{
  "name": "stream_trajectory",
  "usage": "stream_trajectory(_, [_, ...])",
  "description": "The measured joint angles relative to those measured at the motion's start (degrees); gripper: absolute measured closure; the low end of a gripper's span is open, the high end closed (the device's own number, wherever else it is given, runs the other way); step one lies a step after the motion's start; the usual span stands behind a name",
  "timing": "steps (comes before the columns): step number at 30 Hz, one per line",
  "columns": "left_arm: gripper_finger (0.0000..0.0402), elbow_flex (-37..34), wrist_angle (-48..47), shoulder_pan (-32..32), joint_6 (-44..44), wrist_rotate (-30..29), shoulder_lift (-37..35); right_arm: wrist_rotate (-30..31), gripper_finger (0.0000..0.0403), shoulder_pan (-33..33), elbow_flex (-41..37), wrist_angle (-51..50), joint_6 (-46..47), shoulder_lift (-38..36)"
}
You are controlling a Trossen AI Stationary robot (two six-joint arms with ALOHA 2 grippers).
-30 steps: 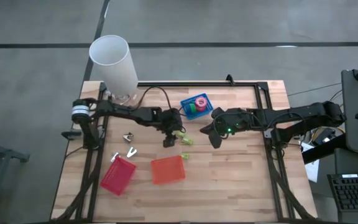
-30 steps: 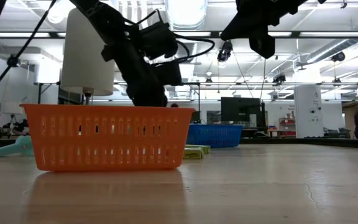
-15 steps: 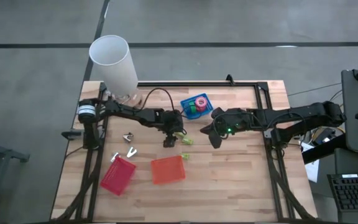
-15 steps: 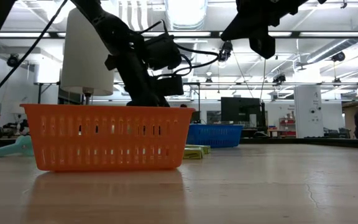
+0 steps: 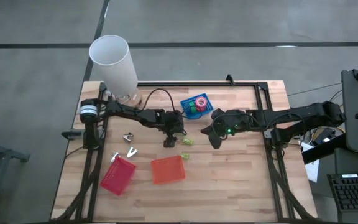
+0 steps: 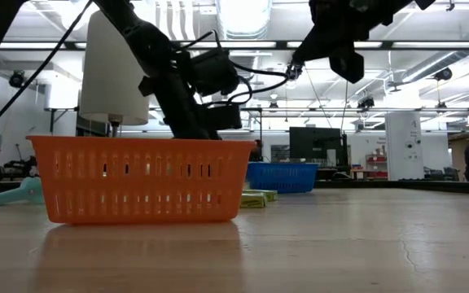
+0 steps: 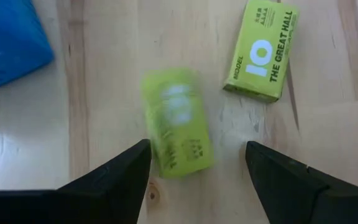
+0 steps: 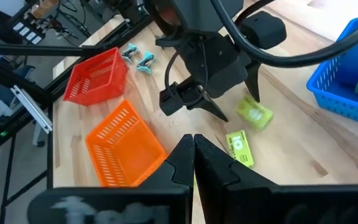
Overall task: Pick and place Stapler, Stapler remover, tape
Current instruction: Put the top green box of staples into the orange bin
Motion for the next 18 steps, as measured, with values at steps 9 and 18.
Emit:
stream_trajectory(9, [0.018, 0.0, 0.23, -0.01, -1.17, 0.08, 0.41, 0.0, 0.0394, 0.0, -0.11, 0.07, 0.31, 0.0])
stream_trajectory(18, [0.0242, 0.0, 0.47, 0.18, -8.51, 1.1, 0.41, 0.0, 0.0394, 0.0, -0.11, 0.04, 0.29, 0.0])
